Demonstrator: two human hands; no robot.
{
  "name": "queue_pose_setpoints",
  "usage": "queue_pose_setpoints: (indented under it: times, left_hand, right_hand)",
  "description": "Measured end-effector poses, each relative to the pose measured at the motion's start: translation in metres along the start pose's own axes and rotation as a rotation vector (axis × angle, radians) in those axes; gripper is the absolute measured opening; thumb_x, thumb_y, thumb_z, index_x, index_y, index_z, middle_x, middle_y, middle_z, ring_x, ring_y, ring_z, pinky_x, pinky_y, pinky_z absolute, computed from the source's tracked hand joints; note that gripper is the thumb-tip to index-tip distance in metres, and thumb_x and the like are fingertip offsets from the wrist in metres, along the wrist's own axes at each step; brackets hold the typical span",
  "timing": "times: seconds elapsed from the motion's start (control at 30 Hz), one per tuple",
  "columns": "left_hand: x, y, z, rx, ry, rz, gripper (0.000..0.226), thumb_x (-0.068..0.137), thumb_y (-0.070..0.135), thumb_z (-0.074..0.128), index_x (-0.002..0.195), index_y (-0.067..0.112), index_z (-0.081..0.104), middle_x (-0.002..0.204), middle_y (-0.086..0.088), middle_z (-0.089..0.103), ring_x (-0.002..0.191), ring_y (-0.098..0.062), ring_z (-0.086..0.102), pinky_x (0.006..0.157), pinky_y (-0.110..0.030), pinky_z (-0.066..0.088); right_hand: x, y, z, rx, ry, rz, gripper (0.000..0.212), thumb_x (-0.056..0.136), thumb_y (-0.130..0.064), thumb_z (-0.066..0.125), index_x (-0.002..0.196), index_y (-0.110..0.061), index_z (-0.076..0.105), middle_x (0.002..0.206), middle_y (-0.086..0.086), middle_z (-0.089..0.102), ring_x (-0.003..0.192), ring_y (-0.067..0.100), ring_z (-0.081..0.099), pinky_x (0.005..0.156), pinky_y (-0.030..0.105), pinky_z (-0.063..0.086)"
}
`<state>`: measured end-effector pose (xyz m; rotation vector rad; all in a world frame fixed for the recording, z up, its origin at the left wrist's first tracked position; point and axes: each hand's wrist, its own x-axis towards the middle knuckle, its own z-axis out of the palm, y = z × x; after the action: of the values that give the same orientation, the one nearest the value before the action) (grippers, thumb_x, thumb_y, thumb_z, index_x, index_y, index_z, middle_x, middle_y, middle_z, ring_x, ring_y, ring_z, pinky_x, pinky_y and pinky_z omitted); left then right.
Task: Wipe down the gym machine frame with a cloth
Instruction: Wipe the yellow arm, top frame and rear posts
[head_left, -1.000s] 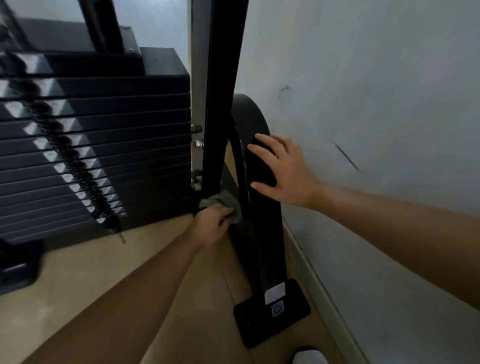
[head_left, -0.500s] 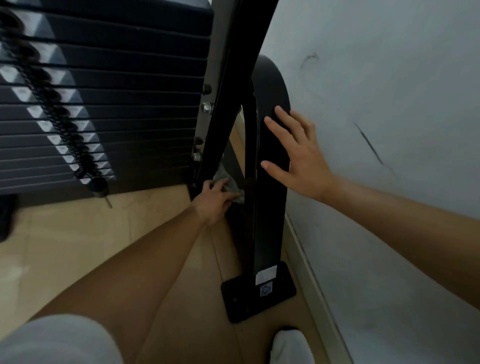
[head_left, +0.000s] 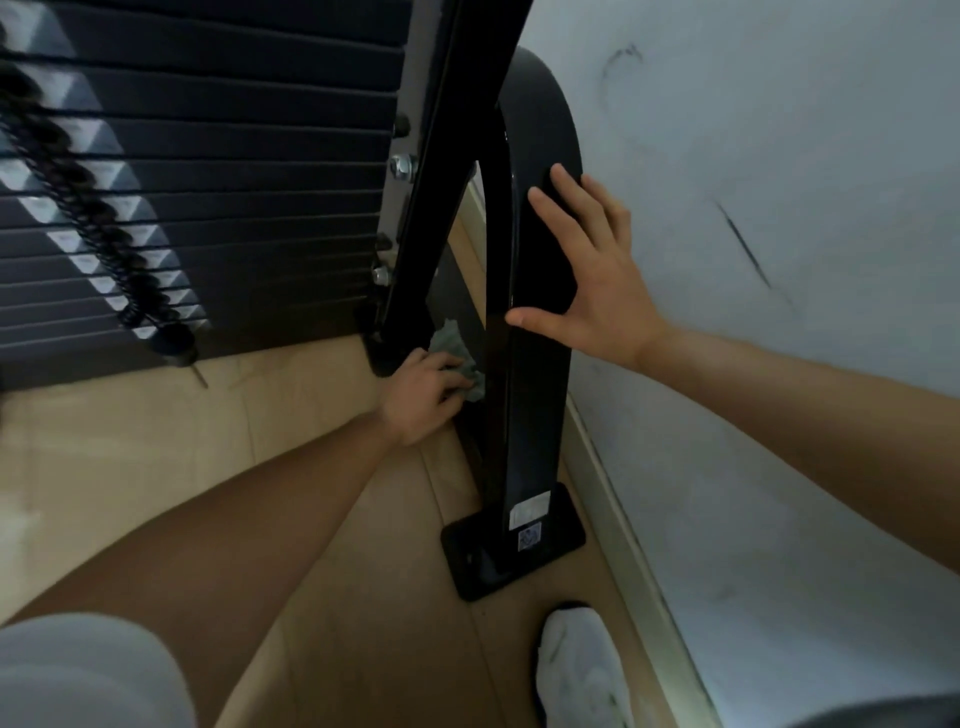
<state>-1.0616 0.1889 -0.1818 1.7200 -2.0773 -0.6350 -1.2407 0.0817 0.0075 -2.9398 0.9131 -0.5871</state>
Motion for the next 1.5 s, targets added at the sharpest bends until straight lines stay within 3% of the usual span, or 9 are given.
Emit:
queue_pose_setpoints:
  times: [0.13,0.27,0.43,0.6,0.73,1.0,1.13,1.3,1.5]
  left_hand:
    - [-0.015,0.007,-0.002,0.000,-0.028,0.088,0.030,0.102,0.026,0.056,0.128,0.022,0.070,0.144,-0.002,0.055,0.120,-0.028,0.047,0.102,-0.031,0.036]
    - [-0.005,-0.007,-0.009,0.074,-0.043,0.134,0.035,0.103,0.030,0.053,0.138,0.026,0.061,0.153,-0.002,0.048,0.133,-0.026,0.042,0.106,-0.031,0.032]
    - [0.029,-0.029,-0.024,0.136,-0.063,-0.005,0.047,0.103,0.041,0.050,0.149,0.033,0.047,0.163,-0.001,0.033,0.145,-0.027,0.028,0.115,-0.035,0.028]
    - [0.021,-0.032,-0.016,0.217,-0.184,-0.034,0.074,0.095,0.064,0.046,0.159,0.038,0.018,0.170,-0.001,0.005,0.156,-0.030,0.002,0.122,-0.048,0.022]
    - [-0.005,-0.021,-0.005,0.352,-0.185,0.114,0.083,0.090,0.070,0.044,0.160,0.038,0.012,0.170,-0.006,0.007,0.154,-0.033,0.009,0.116,-0.047,0.032]
    - [-0.029,-0.023,-0.001,0.350,-0.176,0.333,0.077,0.092,0.057,0.052,0.159,0.033,0.024,0.167,-0.008,0.020,0.151,-0.030,0.024,0.116,-0.042,0.036]
    - [-0.006,-0.029,-0.007,0.309,-0.130,0.238,0.076,0.089,0.059,0.053,0.156,0.033,0.032,0.166,-0.004,0.025,0.150,-0.029,0.026,0.115,-0.044,0.035]
    - [0.025,-0.041,-0.012,0.285,-0.147,0.021,0.082,0.086,0.067,0.049,0.158,0.039,0.021,0.170,0.001,0.012,0.156,-0.024,0.008,0.120,-0.048,0.027]
    - [0.037,-0.033,-0.018,0.252,-0.281,-0.049,0.090,0.088,0.054,0.061,0.160,0.039,0.011,0.171,0.002,0.000,0.157,-0.026,-0.005,0.125,-0.051,0.020]
  right_hand:
    - [-0.001,-0.002,0.000,-0.001,-0.007,0.017,0.101,0.081,-0.070,0.069,0.157,-0.015,0.031,0.166,0.011,0.018,0.147,0.032,0.020,0.120,0.021,0.008]
    - [-0.004,-0.005,-0.001,0.052,-0.012,0.001,0.097,0.086,-0.062,0.070,0.157,-0.011,0.028,0.166,0.016,0.015,0.148,0.013,0.017,0.118,0.021,0.014]
    - [-0.003,-0.004,-0.004,0.043,-0.018,0.001,0.098,0.085,-0.061,0.071,0.157,-0.010,0.029,0.165,0.017,0.016,0.149,0.025,0.023,0.118,0.037,0.026]
    - [-0.004,-0.003,-0.001,0.043,-0.031,0.017,0.099,0.085,-0.065,0.068,0.159,-0.014,0.025,0.166,0.014,0.012,0.150,0.021,0.018,0.119,0.033,0.020]
    - [-0.004,-0.002,0.001,0.034,-0.034,0.012,0.099,0.086,-0.066,0.066,0.159,-0.013,0.024,0.167,0.014,0.011,0.149,0.011,0.010,0.119,0.022,0.012]
    - [-0.004,0.002,0.001,0.053,-0.023,0.002,0.099,0.086,-0.064,0.068,0.159,-0.014,0.024,0.166,0.016,0.011,0.152,0.015,0.010,0.121,0.033,0.018]
    - [-0.003,-0.001,0.001,0.068,-0.015,-0.003,0.098,0.087,-0.063,0.068,0.158,-0.011,0.026,0.165,0.018,0.012,0.152,0.017,0.013,0.121,0.039,0.022]
    - [-0.004,-0.002,-0.001,0.078,-0.043,0.016,0.099,0.087,-0.063,0.067,0.158,-0.009,0.025,0.166,0.018,0.011,0.152,0.017,0.010,0.122,0.039,0.021]
    - [-0.004,-0.005,0.000,0.084,-0.061,0.028,0.099,0.086,-0.062,0.068,0.159,-0.012,0.023,0.166,0.017,0.010,0.153,0.022,0.013,0.122,0.050,0.025]
